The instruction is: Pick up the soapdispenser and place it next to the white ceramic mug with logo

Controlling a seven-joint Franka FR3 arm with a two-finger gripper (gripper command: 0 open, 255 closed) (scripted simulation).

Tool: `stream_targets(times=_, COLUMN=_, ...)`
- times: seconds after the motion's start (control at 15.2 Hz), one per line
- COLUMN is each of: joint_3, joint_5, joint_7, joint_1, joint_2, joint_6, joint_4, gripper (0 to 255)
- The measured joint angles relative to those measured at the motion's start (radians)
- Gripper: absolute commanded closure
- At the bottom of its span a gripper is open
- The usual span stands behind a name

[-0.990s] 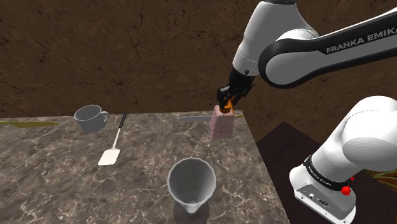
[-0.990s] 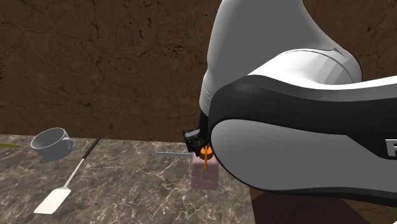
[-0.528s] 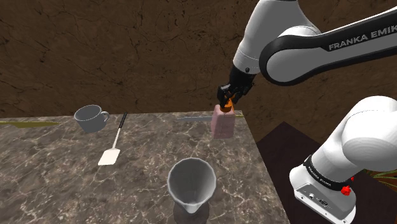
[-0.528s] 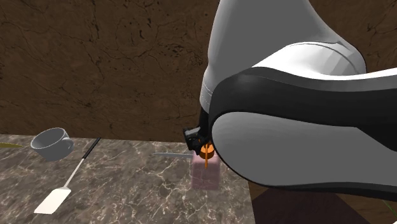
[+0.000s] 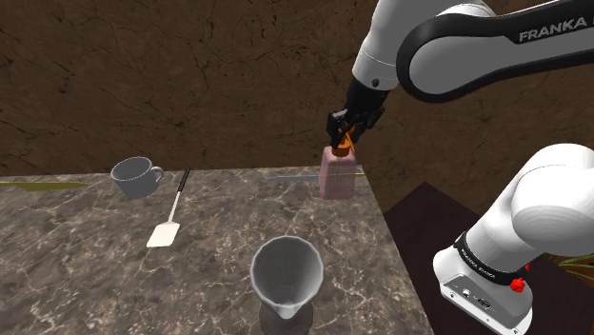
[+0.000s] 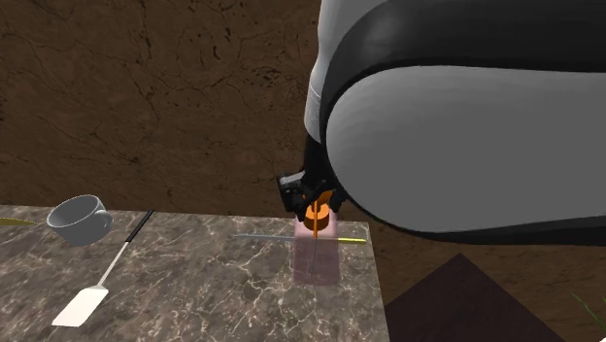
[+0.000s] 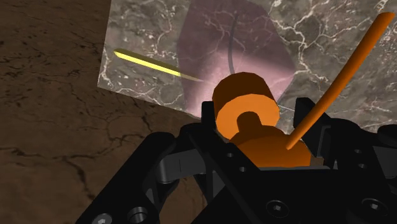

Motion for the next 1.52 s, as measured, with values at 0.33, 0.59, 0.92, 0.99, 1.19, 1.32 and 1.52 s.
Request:
stream_targets(times=0.33, joint_3=-0.011, joint_5=-0.008, joint_7=-0.001, joint_1=-0.004, joint_2=-0.016, joint_6=-0.074, joint_4=0.058, gripper=255)
stream_targets(times=0.59, joint_3=-0.020, joint_5=-0.014, joint_7=-0.004, joint_1=-0.006, joint_2=-0.033, joint_6=-0.132, joint_4=0.100, gripper=255)
stream_targets(times=0.92, joint_3=-0.031, joint_5=-0.022, joint_7=-0.005, joint_1=-0.010, joint_2=-0.043, joint_6=-0.205, joint_4=0.162, gripper=255)
stream_targets(times=0.99, joint_3=-0.031, joint_5=-0.023, joint_7=-0.004, joint_1=-0.011, joint_2=-0.042, joint_6=-0.219, joint_4=0.177, gripper=255)
stream_targets(times=1.19, joint_3=-0.036, joint_5=-0.026, joint_7=-0.004, joint_1=-0.012, joint_2=-0.045, joint_6=-0.257, joint_4=0.212, gripper=255)
stream_targets(times=1.32, joint_3=-0.037, joint_5=-0.029, joint_7=-0.002, joint_1=-0.013, joint_2=-0.043, joint_6=-0.286, joint_4=0.243, gripper=255)
stream_targets(times=1.52, joint_3=-0.042, joint_5=-0.033, joint_7=-0.003, joint_1=-0.016, joint_2=-0.041, joint_6=-0.322, joint_4=0.282, gripper=255)
